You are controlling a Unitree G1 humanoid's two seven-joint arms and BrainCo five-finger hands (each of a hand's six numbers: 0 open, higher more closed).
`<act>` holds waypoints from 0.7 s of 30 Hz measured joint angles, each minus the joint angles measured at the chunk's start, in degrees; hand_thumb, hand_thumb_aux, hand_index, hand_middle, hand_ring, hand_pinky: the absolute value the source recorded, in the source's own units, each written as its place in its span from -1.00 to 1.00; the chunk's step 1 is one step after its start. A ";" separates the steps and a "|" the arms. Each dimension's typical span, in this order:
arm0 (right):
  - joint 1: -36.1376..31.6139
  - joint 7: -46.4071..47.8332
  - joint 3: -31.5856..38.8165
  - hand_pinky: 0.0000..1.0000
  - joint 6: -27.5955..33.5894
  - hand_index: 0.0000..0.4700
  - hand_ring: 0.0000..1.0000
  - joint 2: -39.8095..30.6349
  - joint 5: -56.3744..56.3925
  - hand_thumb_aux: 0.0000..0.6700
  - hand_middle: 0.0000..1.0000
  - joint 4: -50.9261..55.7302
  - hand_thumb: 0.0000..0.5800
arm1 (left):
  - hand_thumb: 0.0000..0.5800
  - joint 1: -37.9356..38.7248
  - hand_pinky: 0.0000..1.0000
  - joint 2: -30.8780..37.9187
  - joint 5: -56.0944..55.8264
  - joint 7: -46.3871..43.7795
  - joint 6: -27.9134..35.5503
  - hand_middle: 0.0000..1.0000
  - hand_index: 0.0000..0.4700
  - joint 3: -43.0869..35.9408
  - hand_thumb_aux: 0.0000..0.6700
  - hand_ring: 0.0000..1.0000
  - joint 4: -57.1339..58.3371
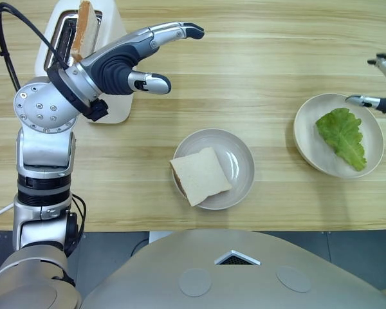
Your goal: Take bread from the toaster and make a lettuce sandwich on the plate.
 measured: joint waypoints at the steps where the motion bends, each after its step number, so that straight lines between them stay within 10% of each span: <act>1: -0.01 -0.63 0.73 -1.00 0.05 -0.81 -1.00 -0.71 -1.01 -0.81 -1.00 1.16 -0.64 | -1.00 0.04 -1.00 0.17 0.26 0.11 -0.03 -1.00 -1.00 0.20 -1.00 -1.00 -0.01; 21: -4.58 -1.05 13.82 -1.00 2.85 -0.46 -1.00 -4.97 -7.67 -0.46 -1.00 7.13 -0.06 | -1.00 0.65 -1.00 3.99 -0.85 0.53 1.25 -1.00 -1.00 3.75 -1.00 -1.00 -1.23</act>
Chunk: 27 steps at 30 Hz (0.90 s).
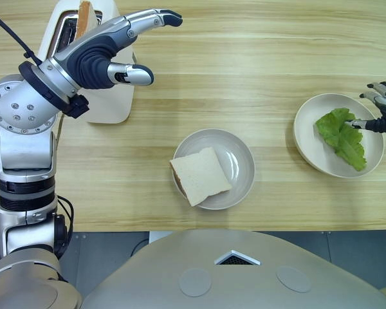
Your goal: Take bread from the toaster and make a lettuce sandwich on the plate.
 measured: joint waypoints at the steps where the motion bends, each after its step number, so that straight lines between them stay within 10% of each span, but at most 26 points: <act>1: -0.23 -0.01 0.31 -1.00 -0.01 -0.45 -1.00 0.00 -0.20 -0.45 -1.00 0.00 -0.05 | -1.00 0.00 -1.00 0.03 -0.02 0.00 0.02 -1.00 -1.00 0.00 -1.00 -1.00 -0.01; 15: -3.95 -5.12 8.49 -1.00 0.62 -0.34 -1.00 1.71 -5.41 -0.34 -1.00 6.43 0.10 | -1.00 1.49 -1.00 0.43 -0.32 0.04 1.09 -1.00 -1.00 1.06 -1.00 -1.00 -1.98; 20: -5.29 -6.90 10.40 -1.00 0.73 0.22 -1.00 2.00 -5.53 0.22 -1.00 8.84 0.70 | -1.00 2.13 -1.00 0.70 -0.63 0.22 1.50 -1.00 -1.00 2.44 -1.00 -1.00 -3.84; 23: -6.25 -7.53 11.83 -1.00 0.69 1.00 -1.00 2.79 -5.56 1.00 -1.00 9.68 1.00 | -1.00 2.57 -1.00 0.70 -1.04 0.30 1.75 -1.00 -1.00 2.53 -1.00 -1.00 -3.93; 27: -7.70 -8.61 12.99 -1.00 0.09 1.00 -1.00 3.18 -5.48 1.00 -1.00 11.48 1.00 | -1.00 3.38 -1.00 0.70 -1.08 0.40 1.75 -1.00 -1.00 2.52 -1.00 -1.00 -3.77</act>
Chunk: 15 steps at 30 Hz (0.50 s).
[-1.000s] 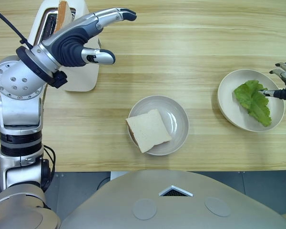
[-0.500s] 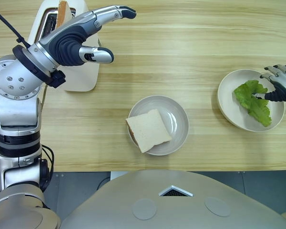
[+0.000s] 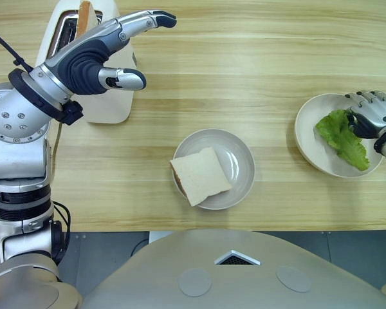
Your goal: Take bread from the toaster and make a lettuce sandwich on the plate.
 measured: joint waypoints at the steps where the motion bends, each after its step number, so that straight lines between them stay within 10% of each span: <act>1: -0.32 -0.38 0.09 -1.00 -0.46 1.00 -1.00 0.00 0.19 1.00 -1.00 0.81 1.00 | -1.00 0.01 -1.00 0.00 0.00 0.04 0.00 -1.00 -1.00 0.00 -1.00 -1.00 0.10; 15: -2.60 -0.85 -3.92 -1.00 -7.99 0.90 -1.00 -2.44 9.16 0.90 -1.00 2.52 0.99 | -1.00 -0.01 -1.00 -0.17 0.01 0.78 -0.08 -1.00 -1.00 -0.46 -1.00 -1.00 2.27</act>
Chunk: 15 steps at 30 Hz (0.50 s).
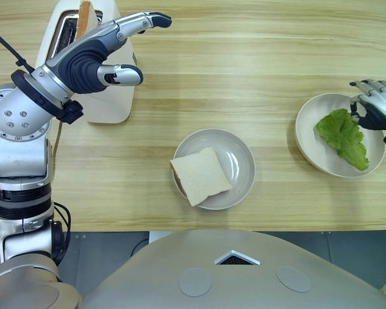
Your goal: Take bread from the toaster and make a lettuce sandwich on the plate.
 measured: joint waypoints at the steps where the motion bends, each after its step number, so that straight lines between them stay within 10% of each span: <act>1: -0.03 0.14 -0.16 -1.00 -0.01 0.72 -1.00 -0.21 0.04 0.72 -1.00 -0.38 0.96 | -1.00 0.00 -1.00 -0.01 0.00 0.03 0.00 -1.00 -1.00 -0.05 -1.00 -1.00 0.00; 5: -0.08 0.38 -0.41 -1.00 0.25 0.03 -1.00 -0.45 0.00 0.03 -1.00 -1.16 0.53 | -1.00 0.00 -1.00 -0.02 0.05 0.25 0.03 -1.00 -1.00 -0.10 -1.00 -1.00 -0.01; 7: -0.33 0.43 -0.40 -1.00 0.57 -0.80 -1.00 -0.60 -0.17 -0.80 -1.00 -1.17 -0.61 | -1.00 0.00 -1.00 -0.01 0.08 0.35 0.06 -1.00 -1.00 -0.10 -1.00 -1.00 -0.06; 15: -2.22 1.25 2.73 -1.00 1.13 -0.60 -1.00 0.99 -2.85 -0.60 -1.00 -1.50 -0.28 | -1.00 0.13 -1.00 -0.01 0.12 0.49 0.13 -1.00 -1.00 -0.01 -1.00 -1.00 -0.38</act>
